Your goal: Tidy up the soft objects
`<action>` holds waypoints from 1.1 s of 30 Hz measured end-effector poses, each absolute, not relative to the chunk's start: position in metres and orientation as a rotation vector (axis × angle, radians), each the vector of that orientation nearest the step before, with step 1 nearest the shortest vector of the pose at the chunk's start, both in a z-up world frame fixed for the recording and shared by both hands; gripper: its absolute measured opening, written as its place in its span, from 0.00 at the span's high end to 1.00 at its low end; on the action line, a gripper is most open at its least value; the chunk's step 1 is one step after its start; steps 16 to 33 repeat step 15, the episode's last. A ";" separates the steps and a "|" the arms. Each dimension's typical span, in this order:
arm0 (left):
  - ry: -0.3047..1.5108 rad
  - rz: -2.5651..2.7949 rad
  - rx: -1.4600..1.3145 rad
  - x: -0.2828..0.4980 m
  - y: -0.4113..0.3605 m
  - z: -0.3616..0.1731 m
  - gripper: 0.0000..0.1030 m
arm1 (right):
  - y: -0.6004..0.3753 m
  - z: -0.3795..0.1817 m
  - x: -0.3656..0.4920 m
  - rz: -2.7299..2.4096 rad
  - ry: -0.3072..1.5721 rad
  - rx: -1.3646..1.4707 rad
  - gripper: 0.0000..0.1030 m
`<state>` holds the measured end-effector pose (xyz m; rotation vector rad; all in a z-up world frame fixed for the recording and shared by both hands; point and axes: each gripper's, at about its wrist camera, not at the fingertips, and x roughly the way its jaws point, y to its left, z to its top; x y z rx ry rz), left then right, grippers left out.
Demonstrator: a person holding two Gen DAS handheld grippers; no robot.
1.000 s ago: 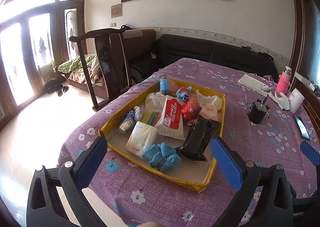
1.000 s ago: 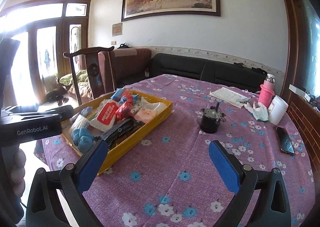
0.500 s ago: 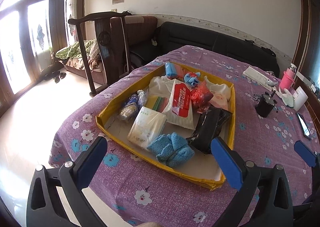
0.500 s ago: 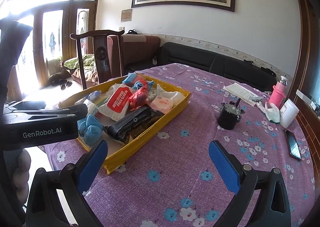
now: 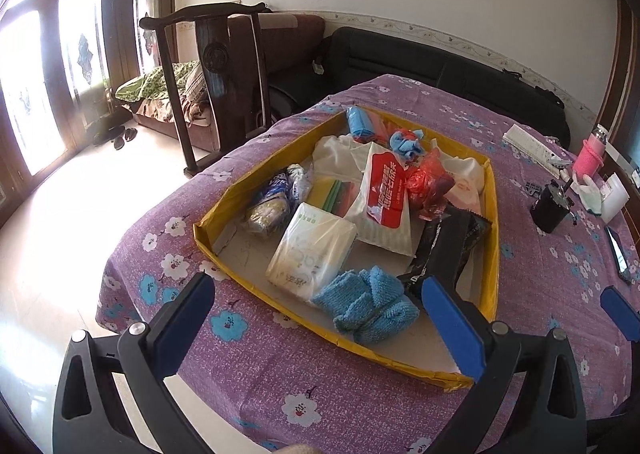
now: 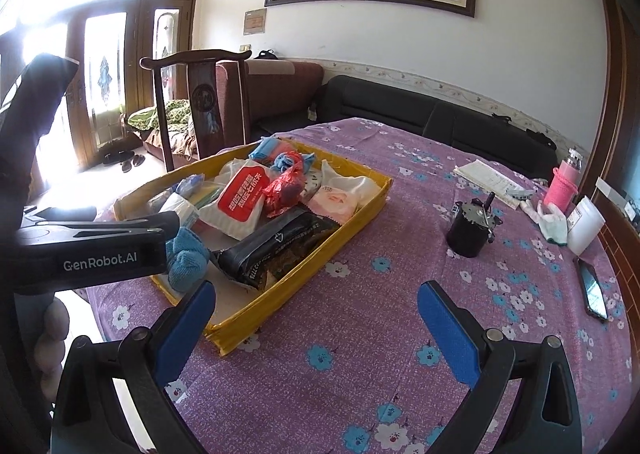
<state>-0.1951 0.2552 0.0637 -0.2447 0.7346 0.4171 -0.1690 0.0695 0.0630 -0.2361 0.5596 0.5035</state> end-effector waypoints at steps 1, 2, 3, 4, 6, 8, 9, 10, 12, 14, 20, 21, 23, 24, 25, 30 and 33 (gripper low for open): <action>0.744 0.418 -0.245 -0.194 0.256 0.062 0.00 | 0.068 0.061 -0.166 0.501 0.570 -0.225 0.00; 0.750 0.421 -0.243 -0.193 0.256 0.060 0.00 | 0.068 0.060 -0.164 0.499 0.578 -0.217 0.00; 0.753 0.422 -0.242 -0.192 0.256 0.059 0.00 | 0.068 0.059 -0.162 0.498 0.587 -0.210 0.00; 0.756 0.424 -0.243 -0.191 0.256 0.058 0.00 | 0.068 0.057 -0.161 0.499 0.594 -0.206 0.00; 0.753 0.423 -0.244 -0.191 0.256 0.058 0.00 | 0.070 0.055 -0.160 0.504 0.604 -0.208 0.00; 0.749 0.431 -0.235 -0.191 0.255 0.058 0.00 | 0.073 0.053 -0.161 0.510 0.605 -0.217 0.00; 0.749 0.431 -0.232 -0.191 0.254 0.058 0.00 | 0.074 0.053 -0.162 0.513 0.603 -0.218 0.00; 0.752 0.422 -0.223 -0.192 0.252 0.059 0.00 | 0.074 0.053 -0.163 0.519 0.601 -0.217 0.00; 0.750 0.413 -0.205 -0.194 0.246 0.062 0.00 | 0.074 0.054 -0.167 0.539 0.598 -0.217 0.00; 0.754 0.396 -0.192 -0.194 0.239 0.065 0.00 | 0.072 0.055 -0.170 0.544 0.586 -0.219 0.00; 0.753 0.382 -0.192 -0.194 0.235 0.067 0.00 | 0.069 0.057 -0.171 0.541 0.580 -0.218 0.00; 0.753 0.382 -0.192 -0.194 0.235 0.067 0.00 | 0.069 0.057 -0.171 0.541 0.580 -0.218 0.00; 0.753 0.382 -0.192 -0.194 0.235 0.067 0.00 | 0.069 0.057 -0.171 0.541 0.580 -0.218 0.00; 0.753 0.382 -0.192 -0.194 0.235 0.067 0.00 | 0.069 0.057 -0.171 0.541 0.580 -0.218 0.00; 0.753 0.382 -0.192 -0.194 0.235 0.067 0.00 | 0.069 0.057 -0.171 0.541 0.580 -0.218 0.00; 0.753 0.382 -0.192 -0.194 0.235 0.067 0.00 | 0.069 0.057 -0.171 0.541 0.580 -0.218 0.00; 0.753 0.382 -0.192 -0.194 0.235 0.067 0.00 | 0.069 0.057 -0.171 0.541 0.580 -0.218 0.00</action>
